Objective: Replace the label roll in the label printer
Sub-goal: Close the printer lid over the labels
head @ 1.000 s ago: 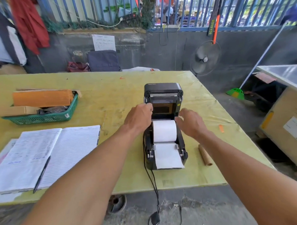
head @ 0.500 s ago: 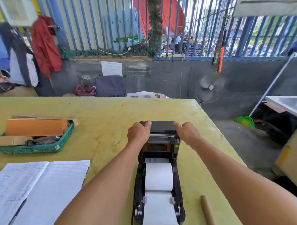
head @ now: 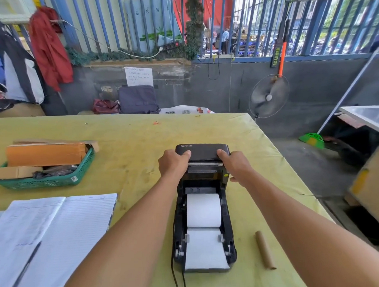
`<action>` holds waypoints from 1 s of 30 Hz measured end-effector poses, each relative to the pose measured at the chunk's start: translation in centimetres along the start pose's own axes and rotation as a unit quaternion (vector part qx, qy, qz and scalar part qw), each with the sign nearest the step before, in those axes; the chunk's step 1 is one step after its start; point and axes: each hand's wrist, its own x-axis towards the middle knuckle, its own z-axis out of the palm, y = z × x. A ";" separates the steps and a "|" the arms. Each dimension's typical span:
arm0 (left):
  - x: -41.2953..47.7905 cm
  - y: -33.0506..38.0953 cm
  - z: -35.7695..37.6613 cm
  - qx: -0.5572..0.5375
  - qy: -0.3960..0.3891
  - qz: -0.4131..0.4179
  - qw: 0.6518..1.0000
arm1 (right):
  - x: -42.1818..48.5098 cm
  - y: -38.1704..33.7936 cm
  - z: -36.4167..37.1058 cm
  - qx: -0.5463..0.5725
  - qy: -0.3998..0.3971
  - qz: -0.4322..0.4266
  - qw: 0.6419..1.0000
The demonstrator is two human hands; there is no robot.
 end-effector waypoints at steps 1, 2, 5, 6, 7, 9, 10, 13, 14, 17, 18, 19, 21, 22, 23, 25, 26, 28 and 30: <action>-0.5 -0.3 -0.2 -0.005 -0.004 0.001 1.000 | -0.5 0.2 0.1 0.001 0.004 -0.002 1.000; -1.0 -0.6 -0.5 -0.012 -0.010 -0.001 1.000 | -1.1 0.5 0.2 0.002 0.010 -0.003 1.000; -2.9 -1.7 -1.0 -0.028 -0.021 0.000 0.999 | -2.9 1.5 0.5 0.006 0.025 -0.003 1.000; -3.6 -2.0 -1.2 -0.028 -0.023 0.000 0.999 | -3.7 1.8 0.7 0.009 0.029 -0.004 1.000; -4.3 -2.3 -1.4 -0.026 -0.024 -0.002 0.999 | -4.5 2.2 0.8 0.011 0.032 -0.008 0.999; -5.8 -3.0 -1.9 -0.021 -0.030 -0.019 0.999 | -6.1 3.0 1.0 0.010 0.037 -0.019 0.999; -6.5 -3.4 -2.1 -0.017 -0.037 -0.031 0.999 | -6.9 3.5 1.1 0.009 0.040 -0.022 0.999; -8.5 -5.1 -2.7 -0.017 -0.064 -0.052 0.996 | -9.2 5.3 1.5 0.027 0.048 -0.022 0.998; -9.2 -5.9 -2.8 -0.020 -0.073 -0.057 0.995 | -9.9 6.0 1.6 0.039 0.049 -0.021 0.998; -11.2 -8.0 -2.8 -0.012 -0.093 -0.066 0.993 | -11.9 7.9 1.8 0.074 0.042 -0.006 0.996; -11.8 -8.7 -2.7 -0.007 -0.100 -0.067 0.993 | -12.5 8.4 1.9 0.078 0.038 0.003 0.996; -12.3 -9.3 -2.5 -0.004 -0.106 -0.068 0.992 | -13.1 8.9 2.1 0.076 0.033 0.012 0.997; -13.2 -10.5 -2.1 -0.009 -0.120 -0.068 0.990 | -14.0 9.9 2.6 0.065 0.021 0.032 0.997; -13.6 -10.9 -1.9 -0.020 -0.126 -0.069 0.989 | -14.3 10.3 2.9 0.064 0.014 0.043 0.997; -14.0 -11.2 -1.6 -0.032 -0.129 -0.072 0.989 | -14.6 10.7 3.2 0.067 0.007 0.055 0.996; -14.6 -11.3 -1.2 -0.041 -0.132 -0.084 0.987 | -15.0 11.3 3.6 0.074 -0.007 0.071 0.995; -14.8 -11.3 -1.1 -0.039 -0.127 -0.090 0.987 | -15.1 11.5 3.7 0.076 -0.012 0.076 0.994; -15.0 -11.6 -0.8 -0.026 -0.110 -0.098 0.989 | -15.2 12.0 4.0 0.093 -0.014 0.088 0.992; -15.1 -12.2 -0.8 0.001 -0.098 -0.104 0.990 | -15.4 12.6 4.3 0.116 -0.006 0.106 0.988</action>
